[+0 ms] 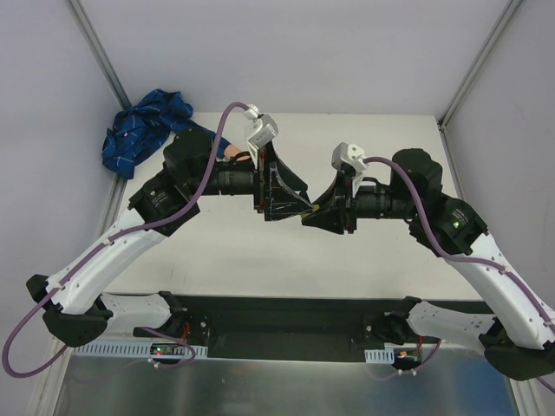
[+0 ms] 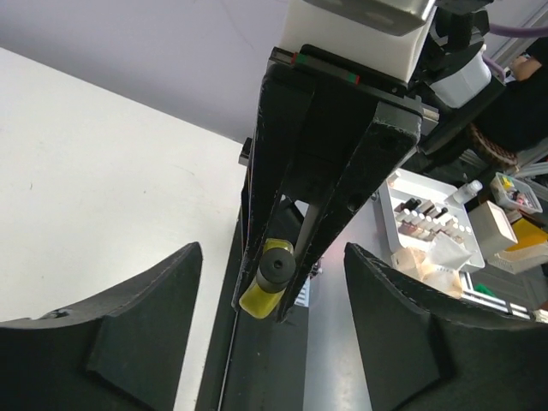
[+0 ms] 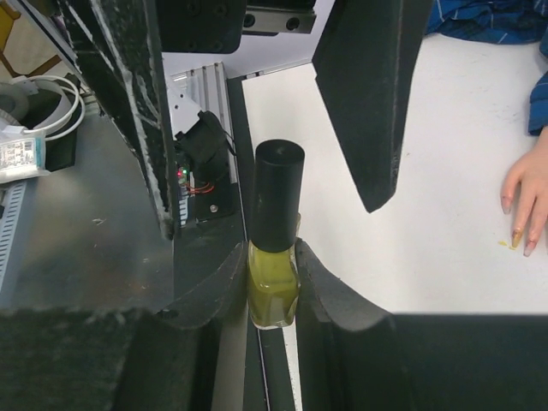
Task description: Paint the nails
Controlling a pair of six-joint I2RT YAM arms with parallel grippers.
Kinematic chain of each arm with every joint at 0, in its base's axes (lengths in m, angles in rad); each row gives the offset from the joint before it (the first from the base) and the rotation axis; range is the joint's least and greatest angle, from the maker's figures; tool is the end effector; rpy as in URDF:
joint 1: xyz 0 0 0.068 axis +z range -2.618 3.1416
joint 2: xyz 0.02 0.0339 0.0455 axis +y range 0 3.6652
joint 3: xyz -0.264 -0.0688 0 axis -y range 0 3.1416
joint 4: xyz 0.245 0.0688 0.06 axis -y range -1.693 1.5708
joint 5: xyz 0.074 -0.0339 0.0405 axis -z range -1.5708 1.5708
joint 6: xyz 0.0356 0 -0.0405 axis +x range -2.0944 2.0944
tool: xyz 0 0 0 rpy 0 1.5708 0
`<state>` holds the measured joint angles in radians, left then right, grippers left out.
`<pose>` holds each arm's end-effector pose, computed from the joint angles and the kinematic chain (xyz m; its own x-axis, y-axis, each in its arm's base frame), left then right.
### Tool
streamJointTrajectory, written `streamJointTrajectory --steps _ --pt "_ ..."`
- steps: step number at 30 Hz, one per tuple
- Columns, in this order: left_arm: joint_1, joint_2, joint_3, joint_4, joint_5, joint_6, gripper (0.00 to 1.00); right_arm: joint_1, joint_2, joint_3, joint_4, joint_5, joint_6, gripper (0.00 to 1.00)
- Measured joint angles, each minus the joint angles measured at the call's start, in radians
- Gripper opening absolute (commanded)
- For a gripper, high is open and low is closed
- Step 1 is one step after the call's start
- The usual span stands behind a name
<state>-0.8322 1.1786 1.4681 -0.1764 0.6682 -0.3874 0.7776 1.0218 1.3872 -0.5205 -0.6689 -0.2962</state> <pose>0.1440 -0.1909 0.4964 -0.3055 -0.1049 -0.9464 0.9498 0.0363 -0.3106 0.1201 0.1493 0.4665 0.1828 -0.1414 -0.9729 -0.9761 0.0919 -0.1968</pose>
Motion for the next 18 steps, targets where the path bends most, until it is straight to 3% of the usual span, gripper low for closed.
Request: streamJointTrajectory --steps 4,5,7,9,10,12,13,15,18 --pt "0.000 0.004 0.000 -0.016 -0.016 0.016 0.33 0.000 0.003 0.000 0.000 0.011 0.001 0.00" --pt "0.000 0.004 0.000 -0.020 -0.024 0.022 0.19 0.000 0.004 0.000 0.000 0.012 0.002 0.00" --pt "-0.005 0.006 0.005 -0.030 -0.041 0.031 0.00 0.003 0.006 0.000 0.000 0.021 0.003 0.02" --pt "-0.013 0.006 0.014 -0.039 -0.055 0.039 0.00 0.003 0.010 0.000 0.001 0.031 0.006 0.14" --pt "-0.015 0.006 0.018 -0.042 -0.066 0.042 0.00 0.003 0.011 0.000 0.006 0.037 0.006 0.41" --pt "-0.019 0.006 0.023 -0.047 -0.085 0.045 0.00 0.004 0.010 0.000 0.016 0.055 0.011 0.65" --pt "-0.020 0.006 0.024 -0.049 -0.100 0.048 0.00 0.004 0.010 0.000 0.019 0.068 0.020 0.95" --pt "-0.020 0.006 0.024 -0.067 -0.169 0.067 0.00 0.009 -0.006 -0.017 0.042 0.158 0.033 1.00" --pt "-0.020 0.003 0.019 -0.119 -0.315 0.107 0.00 0.009 -0.062 -0.080 0.060 0.330 0.047 0.96"
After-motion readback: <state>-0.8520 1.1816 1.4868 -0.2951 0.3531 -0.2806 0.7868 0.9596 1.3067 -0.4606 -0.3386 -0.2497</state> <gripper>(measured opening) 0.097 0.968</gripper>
